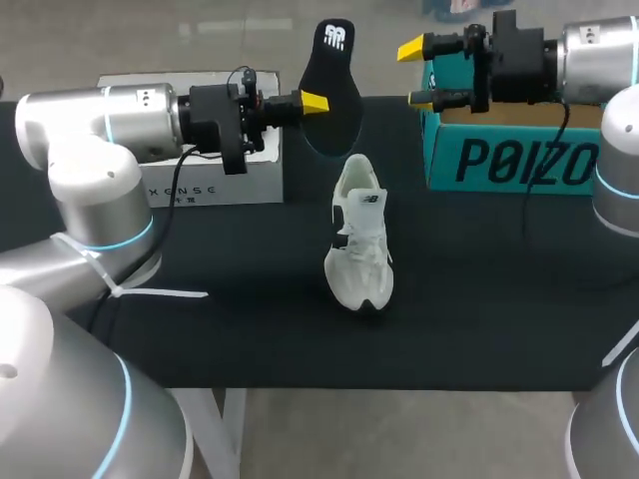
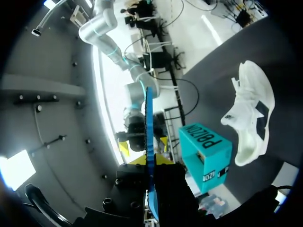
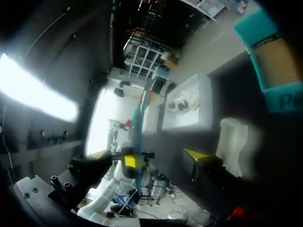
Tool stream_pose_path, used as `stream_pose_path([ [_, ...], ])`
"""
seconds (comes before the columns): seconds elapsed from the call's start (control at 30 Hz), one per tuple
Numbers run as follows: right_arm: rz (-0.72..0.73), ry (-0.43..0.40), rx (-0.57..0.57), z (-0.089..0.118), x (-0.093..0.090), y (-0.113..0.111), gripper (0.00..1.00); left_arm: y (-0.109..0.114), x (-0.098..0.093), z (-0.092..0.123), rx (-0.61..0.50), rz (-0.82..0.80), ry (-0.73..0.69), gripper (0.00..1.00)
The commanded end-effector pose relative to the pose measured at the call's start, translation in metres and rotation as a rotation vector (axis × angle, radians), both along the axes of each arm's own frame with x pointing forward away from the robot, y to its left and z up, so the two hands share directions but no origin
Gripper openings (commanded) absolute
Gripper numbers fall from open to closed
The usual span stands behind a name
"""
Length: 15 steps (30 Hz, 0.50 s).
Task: Take the shoe out of the shoebox, open the shoe tongue, remove and reinsert the insole, then place the shoe into the shoebox
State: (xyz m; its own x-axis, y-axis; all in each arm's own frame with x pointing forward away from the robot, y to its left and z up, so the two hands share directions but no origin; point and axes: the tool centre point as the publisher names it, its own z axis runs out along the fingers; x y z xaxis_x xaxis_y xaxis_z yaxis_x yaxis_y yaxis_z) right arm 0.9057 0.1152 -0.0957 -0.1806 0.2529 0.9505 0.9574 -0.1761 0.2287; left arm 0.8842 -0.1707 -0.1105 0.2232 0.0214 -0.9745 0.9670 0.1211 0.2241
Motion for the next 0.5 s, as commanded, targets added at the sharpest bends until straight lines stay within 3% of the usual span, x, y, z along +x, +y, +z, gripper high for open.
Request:
stream_pose_path([
  [0.03,0.012,0.171,0.164,0.000,-0.009,-0.040,1.00,-0.003,0.009,0.001,-0.001,-0.019,0.005,0.00],
  [0.2,0.031,0.161,0.140,0.004,-0.007,-0.058,1.00,-0.005,0.013,0.002,-0.001,-0.043,0.015,0.00],
  [0.5,0.108,0.097,0.068,0.002,-0.008,-0.054,1.00,-0.007,0.016,0.002,0.027,-0.047,0.024,0.00],
])
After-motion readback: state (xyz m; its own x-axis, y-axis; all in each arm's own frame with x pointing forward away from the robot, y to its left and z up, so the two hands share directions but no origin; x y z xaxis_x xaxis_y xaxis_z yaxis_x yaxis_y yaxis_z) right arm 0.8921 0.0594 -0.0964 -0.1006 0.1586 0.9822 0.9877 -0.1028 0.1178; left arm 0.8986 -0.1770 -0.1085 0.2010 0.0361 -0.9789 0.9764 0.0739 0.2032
